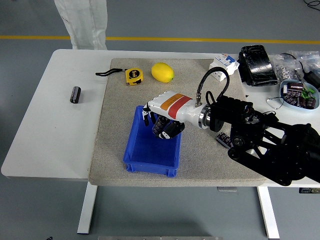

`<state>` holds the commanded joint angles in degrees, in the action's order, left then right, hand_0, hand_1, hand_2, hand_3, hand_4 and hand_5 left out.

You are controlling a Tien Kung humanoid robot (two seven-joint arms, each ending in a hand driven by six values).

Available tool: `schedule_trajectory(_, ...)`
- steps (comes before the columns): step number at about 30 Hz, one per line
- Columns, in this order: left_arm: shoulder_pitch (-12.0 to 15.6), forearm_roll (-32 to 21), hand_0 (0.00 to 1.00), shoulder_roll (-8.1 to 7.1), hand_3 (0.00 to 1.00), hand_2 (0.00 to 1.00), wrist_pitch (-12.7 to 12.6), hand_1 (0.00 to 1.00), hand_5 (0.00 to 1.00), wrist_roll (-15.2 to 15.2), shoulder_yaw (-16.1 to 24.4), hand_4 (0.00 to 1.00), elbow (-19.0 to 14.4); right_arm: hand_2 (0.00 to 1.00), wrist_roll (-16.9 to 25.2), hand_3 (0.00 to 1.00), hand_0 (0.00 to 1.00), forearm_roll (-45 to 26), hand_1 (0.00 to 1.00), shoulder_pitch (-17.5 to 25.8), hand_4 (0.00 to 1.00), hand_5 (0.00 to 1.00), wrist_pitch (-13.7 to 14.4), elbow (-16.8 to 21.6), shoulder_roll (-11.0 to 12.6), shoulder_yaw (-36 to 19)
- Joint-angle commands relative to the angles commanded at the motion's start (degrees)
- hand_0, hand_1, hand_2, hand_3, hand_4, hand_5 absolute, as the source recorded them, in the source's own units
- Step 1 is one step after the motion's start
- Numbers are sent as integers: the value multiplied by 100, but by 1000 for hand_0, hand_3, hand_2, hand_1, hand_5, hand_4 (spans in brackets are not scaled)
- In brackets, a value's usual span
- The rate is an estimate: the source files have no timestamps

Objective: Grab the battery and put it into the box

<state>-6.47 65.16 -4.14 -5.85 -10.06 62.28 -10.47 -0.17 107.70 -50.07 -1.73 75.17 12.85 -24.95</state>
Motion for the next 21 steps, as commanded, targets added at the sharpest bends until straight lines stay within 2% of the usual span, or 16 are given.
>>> schedule_trajectory(5, 10, -46, 579, 1, 731, 647, 3, 572, 950, -13, -49, 819, -4, 721, 54, 864, 610, 26, 643, 3, 996, 235, -3, -66, 20, -73)
schedule_trajectory(6, 11, -57, 572, 2, 728, 644, 3, 570, 948, -14, -60, 821, -4, 756, 59, 881, 646, 23, 676, 8, 998, 260, -14, -67, 23, -87)
schedule_trajectory(8, 12, -80, 572, 5, 728, 644, 2, 570, 948, -15, -81, 821, -5, 756, 70, 881, 646, 28, 676, 39, 998, 260, -57, -57, 39, -137)
schedule_trajectory(11, 19, -88, 572, 11, 728, 644, -3, 570, 948, -19, -95, 821, -5, 756, 82, 881, 646, 41, 676, 171, 998, 260, -132, 30, 137, -334)
schedule_trajectory(12, 21, -106, 569, 15, 727, 638, -10, 567, 942, -18, -110, 827, -4, 702, 84, 807, 579, 43, 621, 242, 998, 275, -138, 84, 207, -433)
schedule_trajectory(14, 25, -134, 569, 23, 727, 638, -21, 567, 942, -10, -117, 827, -1, 702, 74, 807, 579, 56, 621, 375, 998, 275, -188, 196, 380, -639)
schedule_trajectory(17, 17, -255, 569, 30, 727, 638, -44, 567, 942, 25, -171, 827, 10, 702, 257, 807, 579, 330, 621, 671, 998, 275, -580, 540, 890, -1106)
schedule_trajectory(19, 10, -295, 564, 34, 726, 635, -50, 565, 942, 27, -200, 829, 12, 689, 477, 773, 560, 494, 610, 810, 998, 254, -823, 763, 1237, -1355)
schedule_trajectory(21, 3, -339, 564, 39, 726, 635, -52, 565, 942, 28, -233, 829, 12, 689, 719, 773, 560, 668, 610, 950, 998, 254, -960, 1008, 1609, -1559)
